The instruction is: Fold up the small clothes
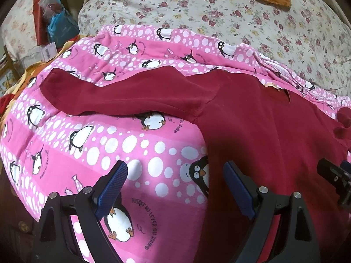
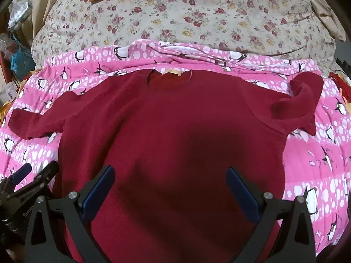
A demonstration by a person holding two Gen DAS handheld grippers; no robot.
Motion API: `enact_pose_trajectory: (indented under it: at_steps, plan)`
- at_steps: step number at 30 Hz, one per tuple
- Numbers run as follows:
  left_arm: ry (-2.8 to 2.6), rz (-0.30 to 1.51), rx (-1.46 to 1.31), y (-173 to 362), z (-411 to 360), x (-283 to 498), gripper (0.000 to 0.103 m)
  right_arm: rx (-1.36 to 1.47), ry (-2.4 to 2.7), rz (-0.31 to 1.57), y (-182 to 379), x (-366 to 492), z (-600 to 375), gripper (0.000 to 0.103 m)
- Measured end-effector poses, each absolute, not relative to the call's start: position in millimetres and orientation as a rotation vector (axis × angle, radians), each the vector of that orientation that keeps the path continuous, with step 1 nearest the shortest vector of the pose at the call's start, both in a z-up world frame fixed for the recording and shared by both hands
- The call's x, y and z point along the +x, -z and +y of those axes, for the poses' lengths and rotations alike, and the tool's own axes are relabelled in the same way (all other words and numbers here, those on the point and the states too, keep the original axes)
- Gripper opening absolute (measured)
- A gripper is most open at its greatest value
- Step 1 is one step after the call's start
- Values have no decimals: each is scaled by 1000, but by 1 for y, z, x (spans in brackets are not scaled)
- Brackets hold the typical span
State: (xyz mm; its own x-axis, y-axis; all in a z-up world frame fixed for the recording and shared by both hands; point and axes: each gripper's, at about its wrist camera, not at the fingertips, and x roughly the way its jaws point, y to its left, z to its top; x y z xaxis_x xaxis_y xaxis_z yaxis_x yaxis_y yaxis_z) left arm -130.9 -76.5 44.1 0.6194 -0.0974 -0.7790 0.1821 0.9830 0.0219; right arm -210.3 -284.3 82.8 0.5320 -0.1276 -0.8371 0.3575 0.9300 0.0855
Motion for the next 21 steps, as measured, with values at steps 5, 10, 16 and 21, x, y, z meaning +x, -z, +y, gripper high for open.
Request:
enact_pose_trajectory:
  at_steps: [5, 10, 16, 21]
  plan:
    - [153, 886, 103, -44, -75, -130, 72, 254, 287, 969, -83, -207, -280, 102]
    - [146, 884, 105, -43, -74, -129, 72, 253, 281, 974, -81, -206, -279, 102]
    - [142, 886, 107, -42, -74, -128, 72, 257, 278, 976, -78, -205, -278, 102]
    - [139, 888, 104, -40, -72, -127, 72, 253, 276, 981, -75, -203, -278, 102]
